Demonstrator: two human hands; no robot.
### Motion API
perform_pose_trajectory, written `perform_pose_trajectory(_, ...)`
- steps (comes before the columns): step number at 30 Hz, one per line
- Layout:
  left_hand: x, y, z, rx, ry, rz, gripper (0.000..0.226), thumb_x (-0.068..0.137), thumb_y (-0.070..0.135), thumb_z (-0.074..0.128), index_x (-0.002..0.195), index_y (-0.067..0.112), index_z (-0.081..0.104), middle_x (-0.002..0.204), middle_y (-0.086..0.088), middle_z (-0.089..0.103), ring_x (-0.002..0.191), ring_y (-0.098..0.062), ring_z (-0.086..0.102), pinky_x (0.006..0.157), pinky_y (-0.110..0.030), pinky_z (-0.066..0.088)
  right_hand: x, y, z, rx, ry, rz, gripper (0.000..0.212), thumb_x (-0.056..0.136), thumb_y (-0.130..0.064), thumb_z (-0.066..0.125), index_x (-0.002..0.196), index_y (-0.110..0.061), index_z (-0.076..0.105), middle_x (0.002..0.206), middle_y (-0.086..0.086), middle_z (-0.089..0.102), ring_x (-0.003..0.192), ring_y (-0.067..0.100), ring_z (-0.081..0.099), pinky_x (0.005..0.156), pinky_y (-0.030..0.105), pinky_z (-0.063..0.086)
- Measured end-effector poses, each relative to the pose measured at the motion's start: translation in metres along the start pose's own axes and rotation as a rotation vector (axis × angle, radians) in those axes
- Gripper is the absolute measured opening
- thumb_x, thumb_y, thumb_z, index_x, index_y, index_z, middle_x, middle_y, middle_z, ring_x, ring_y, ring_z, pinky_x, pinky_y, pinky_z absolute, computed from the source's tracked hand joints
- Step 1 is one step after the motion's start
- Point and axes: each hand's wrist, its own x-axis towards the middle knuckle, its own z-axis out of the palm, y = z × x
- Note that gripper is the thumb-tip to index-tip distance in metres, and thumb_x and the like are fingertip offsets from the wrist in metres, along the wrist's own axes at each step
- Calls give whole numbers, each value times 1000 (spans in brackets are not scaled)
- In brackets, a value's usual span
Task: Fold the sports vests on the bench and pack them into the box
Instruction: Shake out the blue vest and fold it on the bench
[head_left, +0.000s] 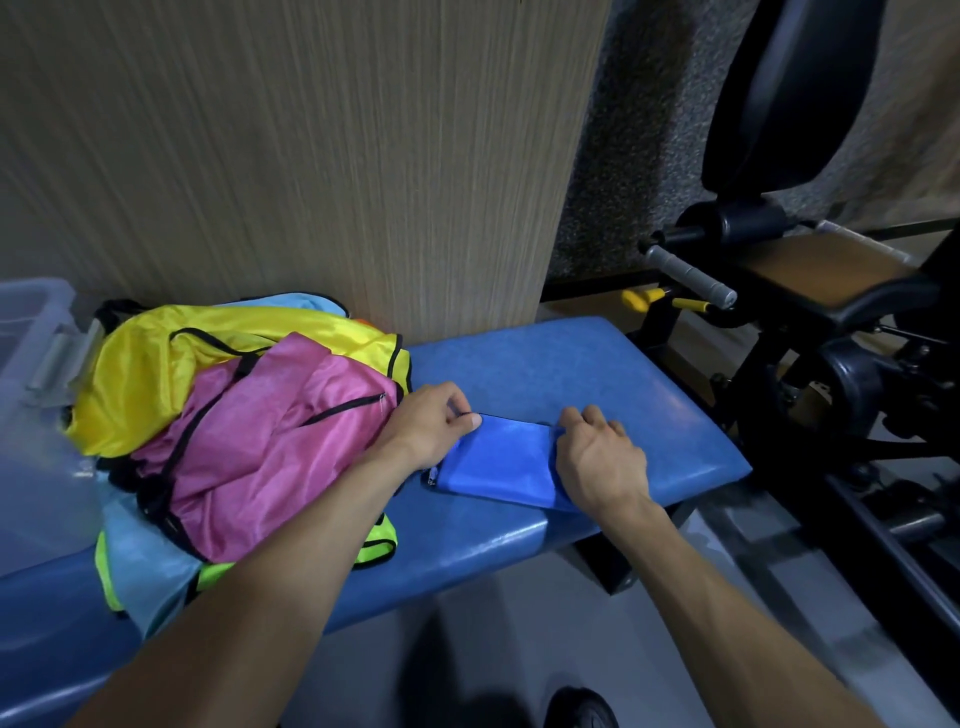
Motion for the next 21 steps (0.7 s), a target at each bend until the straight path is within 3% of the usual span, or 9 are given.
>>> perform_pose_trajectory(2, -6, -1, -15, -33, 3, -34, 22, 93, 37, 72, 97, 18, 62, 92, 3, 68, 84, -15, 64, 75, -31, 51, 2, -1, -4, -39, -3, -6, 26, 106, -20, 30, 117, -12, 53, 118, 6, 51, 108, 31, 50, 67, 38, 39)
perform_pose_trajectory(6, -25, 0, -36, 49, -1, -98, 30, 92, 39, 72, 84, 10, 67, 75, -4, 73, 66, -21, 67, 71, -39, 58, 3, -12, -16, -122, 52, -65, 28, 98, -13, 38, 119, -14, 56, 119, 5, 57, 109, 31, 55, 82, 39, 40)
perform_pose_trajectory(10, -47, -4, -33, 27, -29, -118, 41, 93, 41, 70, 79, 3, 70, 62, -6, 70, 44, -12, 55, 55, -28, 49, 3, -32, -10, -28, 33, -242, 34, 104, -33, 34, 123, -19, 58, 122, 4, 58, 114, 29, 54, 94, 43, 41)
perform_pose_trajectory(12, -54, -8, -22, -34, -75, -151, 40, 91, 44, 72, 78, 6, 72, 63, -8, 71, 46, -12, 57, 56, -28, 50, 6, -37, -1, -22, -50, -277, 42, 106, -44, 31, 123, -18, 59, 124, 5, 55, 115, 30, 51, 95, 44, 42)
perform_pose_trajectory(15, -54, -12, -5, -120, -12, -168, 47, 89, 46, 73, 78, 1, 67, 56, -3, 52, 51, -17, 44, 54, -32, 40, 14, -35, 5, -28, -96, -299, 47, 105, -51, 33, 126, -18, 60, 124, 7, 53, 115, 31, 49, 95, 45, 44)
perform_pose_trajectory(18, -55, -7, 5, -113, 36, -137, 45, 98, 35, 64, 65, 7, 51, 56, 0, 39, 54, -17, 34, 55, -33, 30, 22, -35, 3, 4, -127, -314, 47, 105, -52, 37, 123, -14, 58, 122, 9, 56, 115, 31, 51, 95, 43, 43)
perform_pose_trajectory(21, -54, -4, 10, -63, 31, -121, 43, 103, 29, 55, 65, 14, 44, 56, 2, 40, 55, -19, 36, 54, -35, 29, 29, -35, 2, 73, -176, -296, 46, 103, -53, 42, 112, -10, 56, 117, 13, 60, 111, 34, 56, 89, 42, 45)
